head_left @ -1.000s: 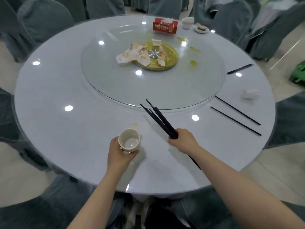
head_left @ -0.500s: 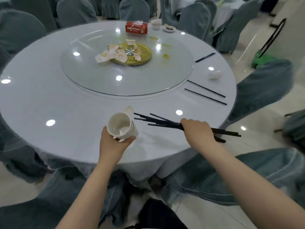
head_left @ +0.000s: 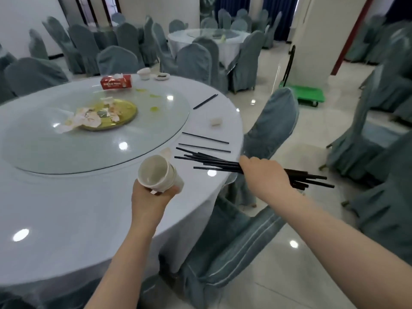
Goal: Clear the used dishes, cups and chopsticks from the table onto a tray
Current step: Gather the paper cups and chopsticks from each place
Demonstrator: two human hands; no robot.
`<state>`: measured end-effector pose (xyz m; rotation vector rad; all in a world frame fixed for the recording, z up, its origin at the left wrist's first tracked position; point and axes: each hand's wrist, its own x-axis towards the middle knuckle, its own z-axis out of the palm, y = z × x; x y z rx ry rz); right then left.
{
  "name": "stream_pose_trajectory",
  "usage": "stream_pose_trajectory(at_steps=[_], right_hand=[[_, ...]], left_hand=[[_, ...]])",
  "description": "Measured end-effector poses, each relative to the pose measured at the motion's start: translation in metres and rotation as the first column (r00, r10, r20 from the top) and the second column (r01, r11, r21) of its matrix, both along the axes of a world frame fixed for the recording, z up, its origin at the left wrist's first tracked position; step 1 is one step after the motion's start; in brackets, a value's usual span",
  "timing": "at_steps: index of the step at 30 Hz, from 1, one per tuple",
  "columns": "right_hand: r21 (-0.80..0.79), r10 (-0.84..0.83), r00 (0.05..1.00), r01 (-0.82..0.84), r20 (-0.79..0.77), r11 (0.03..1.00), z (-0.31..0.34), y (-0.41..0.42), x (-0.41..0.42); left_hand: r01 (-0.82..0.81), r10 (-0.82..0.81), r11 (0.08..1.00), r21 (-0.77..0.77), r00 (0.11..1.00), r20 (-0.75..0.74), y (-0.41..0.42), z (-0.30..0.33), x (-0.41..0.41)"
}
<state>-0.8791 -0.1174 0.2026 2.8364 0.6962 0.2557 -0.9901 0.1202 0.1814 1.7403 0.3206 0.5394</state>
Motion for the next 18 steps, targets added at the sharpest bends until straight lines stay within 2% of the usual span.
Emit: stream_pose_trajectory(at_steps=[9,18], right_hand=[[0.048,-0.035,0.999,0.035,-0.001,0.998,0.031,-0.184,0.063],[0.088,-0.014,0.997,0.021,-0.081,0.996,0.016,-0.254,0.163]], left_hand=[[-0.177,0.175,0.976,-0.129,0.984,-0.027,-0.164,-0.012,0.069],[-0.271,0.262,0.954,-0.125,0.962,-0.08,-0.237,-0.014,0.148]])
